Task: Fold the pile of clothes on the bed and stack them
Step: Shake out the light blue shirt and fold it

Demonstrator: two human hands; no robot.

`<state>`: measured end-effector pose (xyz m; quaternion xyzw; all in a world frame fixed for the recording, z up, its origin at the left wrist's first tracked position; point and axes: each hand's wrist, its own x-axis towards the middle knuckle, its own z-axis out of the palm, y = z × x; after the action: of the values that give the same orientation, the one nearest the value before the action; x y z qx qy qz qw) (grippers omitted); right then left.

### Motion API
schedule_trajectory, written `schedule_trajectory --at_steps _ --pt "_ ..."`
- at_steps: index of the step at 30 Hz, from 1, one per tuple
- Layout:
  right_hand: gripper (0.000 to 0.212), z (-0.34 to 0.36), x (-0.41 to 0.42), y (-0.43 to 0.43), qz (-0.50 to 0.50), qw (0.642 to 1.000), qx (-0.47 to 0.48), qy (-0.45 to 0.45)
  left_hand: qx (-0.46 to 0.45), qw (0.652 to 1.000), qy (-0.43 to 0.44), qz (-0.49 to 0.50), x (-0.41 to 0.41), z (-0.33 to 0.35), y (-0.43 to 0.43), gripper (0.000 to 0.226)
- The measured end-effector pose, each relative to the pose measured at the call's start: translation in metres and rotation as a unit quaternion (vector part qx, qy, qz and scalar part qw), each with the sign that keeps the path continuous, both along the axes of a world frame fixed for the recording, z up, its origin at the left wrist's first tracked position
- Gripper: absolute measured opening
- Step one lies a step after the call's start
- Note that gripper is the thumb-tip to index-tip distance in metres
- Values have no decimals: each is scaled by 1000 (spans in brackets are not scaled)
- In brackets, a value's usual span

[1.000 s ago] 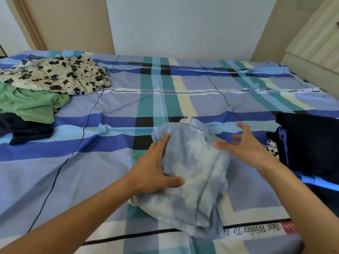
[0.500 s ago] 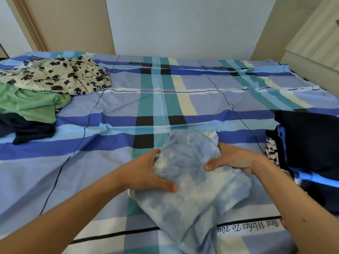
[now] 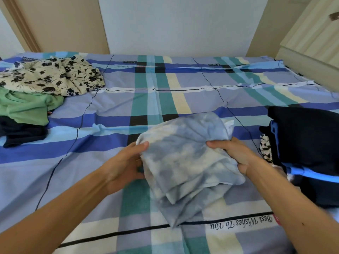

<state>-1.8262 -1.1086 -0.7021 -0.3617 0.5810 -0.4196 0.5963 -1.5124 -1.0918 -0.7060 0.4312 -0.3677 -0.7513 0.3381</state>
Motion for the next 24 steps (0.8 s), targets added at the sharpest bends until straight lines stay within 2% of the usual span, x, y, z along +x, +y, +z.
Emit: schedule_trajectory --at_steps 2,3,5,6,8,11,14,18,21,23,24 --pt "65 -9 1 -1 -22 1000 10 -20 20 999 -24 7 -12 -5 11 82" --pt "70 -9 1 -1 -22 999 12 -20 23 999 -32 14 -20 -6 16 71" --pt "66 -6 2 0 -2 1000 15 -15 5 998 -40 41 -35 -5 20 46" --pt "58 -5 3 1 8 1000 11 -11 -11 996 -58 66 -41 -7 20 42" --pt "47 2 5 5 11 1000 -5 8 -47 985 -109 123 -46 -13 22 47" --pt "54 23 1 15 -4 998 -52 33 -119 971 -140 155 -55 -2 27 51" --pt "35 66 -26 26 -31 988 -139 51 -207 964 -104 131 -79 39 23 49" --pt "30 144 -94 41 -103 962 -236 86 -297 953 -31 45 -145 102 -1 59" --pt "30 192 -163 56 -145 955 -236 107 -308 951 28 9 -224 139 -18 53" --pt "12 208 -211 69 -172 953 -220 119 -292 955 51 -7 -280 152 -30 51" --pt "13 210 -233 74 -193 949 -210 133 -280 958 55 -12 -307 153 -36 53"
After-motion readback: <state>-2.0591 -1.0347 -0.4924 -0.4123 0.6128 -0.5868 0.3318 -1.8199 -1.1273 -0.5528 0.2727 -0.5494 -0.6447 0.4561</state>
